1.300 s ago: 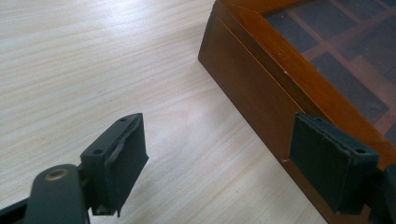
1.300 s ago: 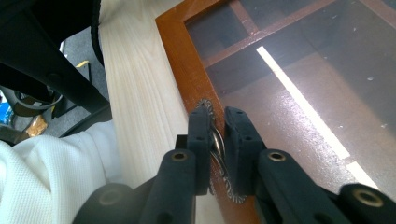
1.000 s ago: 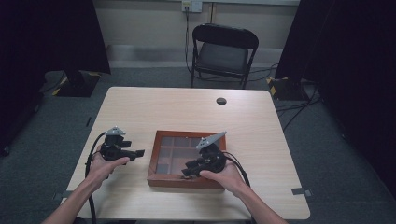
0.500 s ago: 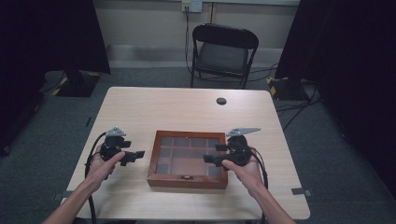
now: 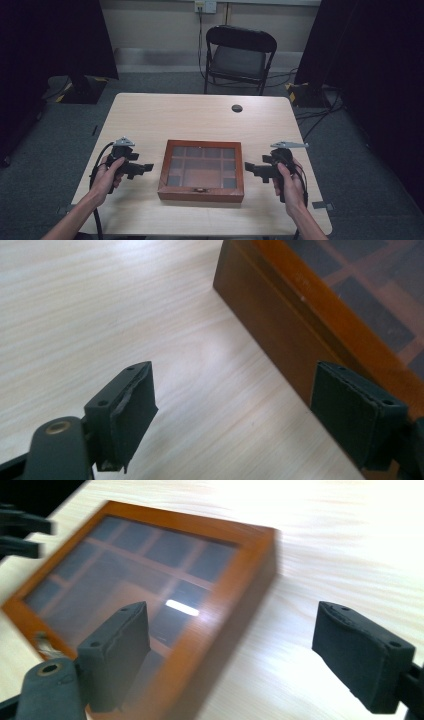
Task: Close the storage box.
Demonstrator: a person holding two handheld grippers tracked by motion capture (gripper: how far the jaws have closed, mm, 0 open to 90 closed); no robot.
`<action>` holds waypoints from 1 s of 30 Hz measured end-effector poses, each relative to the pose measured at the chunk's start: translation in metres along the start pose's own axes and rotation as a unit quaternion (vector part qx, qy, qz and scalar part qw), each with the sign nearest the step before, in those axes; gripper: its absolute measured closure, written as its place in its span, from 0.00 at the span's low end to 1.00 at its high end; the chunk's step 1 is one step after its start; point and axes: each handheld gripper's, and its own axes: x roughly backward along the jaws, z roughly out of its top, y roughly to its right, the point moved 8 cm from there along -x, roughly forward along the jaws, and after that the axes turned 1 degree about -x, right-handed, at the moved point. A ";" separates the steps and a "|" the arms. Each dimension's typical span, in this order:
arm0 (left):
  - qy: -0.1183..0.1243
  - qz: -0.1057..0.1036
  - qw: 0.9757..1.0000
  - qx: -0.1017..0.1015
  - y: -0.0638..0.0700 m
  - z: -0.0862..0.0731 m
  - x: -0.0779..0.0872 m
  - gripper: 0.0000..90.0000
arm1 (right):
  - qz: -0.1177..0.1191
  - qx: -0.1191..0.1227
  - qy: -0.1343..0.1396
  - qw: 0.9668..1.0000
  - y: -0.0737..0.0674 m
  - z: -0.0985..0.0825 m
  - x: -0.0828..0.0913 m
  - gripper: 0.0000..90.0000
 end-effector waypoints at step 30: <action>-0.003 0.137 0.990 0.030 -0.054 -0.044 -0.009 0.13 | -0.224 -0.019 -0.016 0.974 0.098 -0.070 -0.025 0.05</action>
